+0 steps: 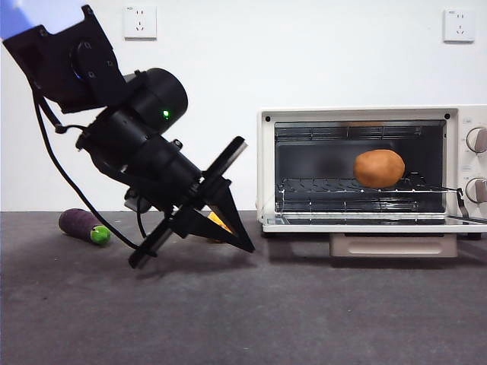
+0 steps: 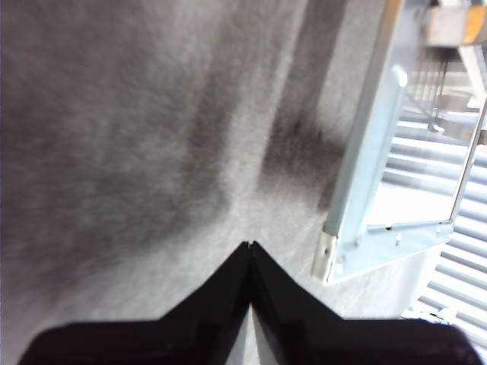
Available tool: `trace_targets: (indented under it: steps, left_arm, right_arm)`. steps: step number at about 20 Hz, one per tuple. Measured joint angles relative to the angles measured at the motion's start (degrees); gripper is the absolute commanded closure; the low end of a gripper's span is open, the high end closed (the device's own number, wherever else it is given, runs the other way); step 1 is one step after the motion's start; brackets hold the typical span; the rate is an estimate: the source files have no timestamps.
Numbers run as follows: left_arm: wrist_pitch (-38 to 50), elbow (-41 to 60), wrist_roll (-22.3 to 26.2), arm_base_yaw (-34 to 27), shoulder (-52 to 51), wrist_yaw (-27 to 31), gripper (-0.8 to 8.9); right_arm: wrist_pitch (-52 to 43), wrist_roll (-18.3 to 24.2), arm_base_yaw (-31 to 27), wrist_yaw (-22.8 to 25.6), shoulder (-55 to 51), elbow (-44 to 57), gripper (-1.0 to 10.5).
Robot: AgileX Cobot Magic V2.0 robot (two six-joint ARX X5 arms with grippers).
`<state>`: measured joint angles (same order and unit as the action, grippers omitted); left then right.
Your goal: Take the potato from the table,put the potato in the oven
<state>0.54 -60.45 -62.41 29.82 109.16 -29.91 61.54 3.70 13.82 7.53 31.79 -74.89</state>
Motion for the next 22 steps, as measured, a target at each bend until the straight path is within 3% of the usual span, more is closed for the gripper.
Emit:
trace_targets:
  steps: [8,22]
  left_arm:
    - [6.05,0.0,-4.76,0.61,1.81,-1.2,8.19]
    - [11.54,-0.94,-8.37,1.31,2.14,-5.05,8.19]
  right_arm:
    - [0.15,0.17,0.0,0.0,0.0,0.0,9.6]
    - [0.61,0.46,0.0,0.0,0.0,0.0,9.6]
